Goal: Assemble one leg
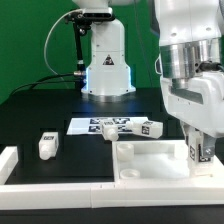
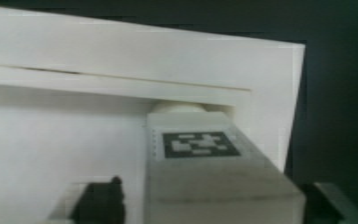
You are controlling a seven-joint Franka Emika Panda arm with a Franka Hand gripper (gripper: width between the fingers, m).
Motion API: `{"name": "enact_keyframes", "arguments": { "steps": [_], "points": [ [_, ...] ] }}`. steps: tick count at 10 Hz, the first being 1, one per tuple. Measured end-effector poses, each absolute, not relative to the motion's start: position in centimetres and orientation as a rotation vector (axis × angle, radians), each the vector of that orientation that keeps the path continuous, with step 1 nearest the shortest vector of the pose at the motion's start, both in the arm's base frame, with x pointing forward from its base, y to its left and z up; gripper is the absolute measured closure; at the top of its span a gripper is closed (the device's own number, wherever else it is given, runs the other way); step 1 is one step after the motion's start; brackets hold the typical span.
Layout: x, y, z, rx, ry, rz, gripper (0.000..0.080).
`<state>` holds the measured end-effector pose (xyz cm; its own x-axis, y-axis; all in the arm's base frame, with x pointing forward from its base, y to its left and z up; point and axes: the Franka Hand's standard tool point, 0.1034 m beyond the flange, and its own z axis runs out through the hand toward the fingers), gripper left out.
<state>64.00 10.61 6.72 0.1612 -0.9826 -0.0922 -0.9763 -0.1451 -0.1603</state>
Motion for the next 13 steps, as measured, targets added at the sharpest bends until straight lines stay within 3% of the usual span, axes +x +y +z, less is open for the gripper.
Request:
{"name": "enact_keyframes", "arguments": {
  "steps": [1,2,3,7,9,10,12,13],
  "points": [
    [64.4,10.46,6.85,-2.394,1.721,-0.1,0.0228],
    [64.37,10.71,6.82,-2.53,1.52,-0.117,0.0228],
    [64.21,11.32,6.75,-2.622,1.366,-0.128,0.0164],
    [64.3,10.93,6.74,-2.816,0.968,-0.173,0.015],
    [64.81,10.8,7.26,-3.002,0.368,-0.206,0.015],
    [64.8,10.79,7.19,-2.985,0.457,-0.203,0.015],
    [64.8,10.73,7.17,-2.982,0.476,-0.201,0.0395],
    [64.81,10.64,7.17,-2.971,0.534,-0.198,0.0395]
  ]
}}
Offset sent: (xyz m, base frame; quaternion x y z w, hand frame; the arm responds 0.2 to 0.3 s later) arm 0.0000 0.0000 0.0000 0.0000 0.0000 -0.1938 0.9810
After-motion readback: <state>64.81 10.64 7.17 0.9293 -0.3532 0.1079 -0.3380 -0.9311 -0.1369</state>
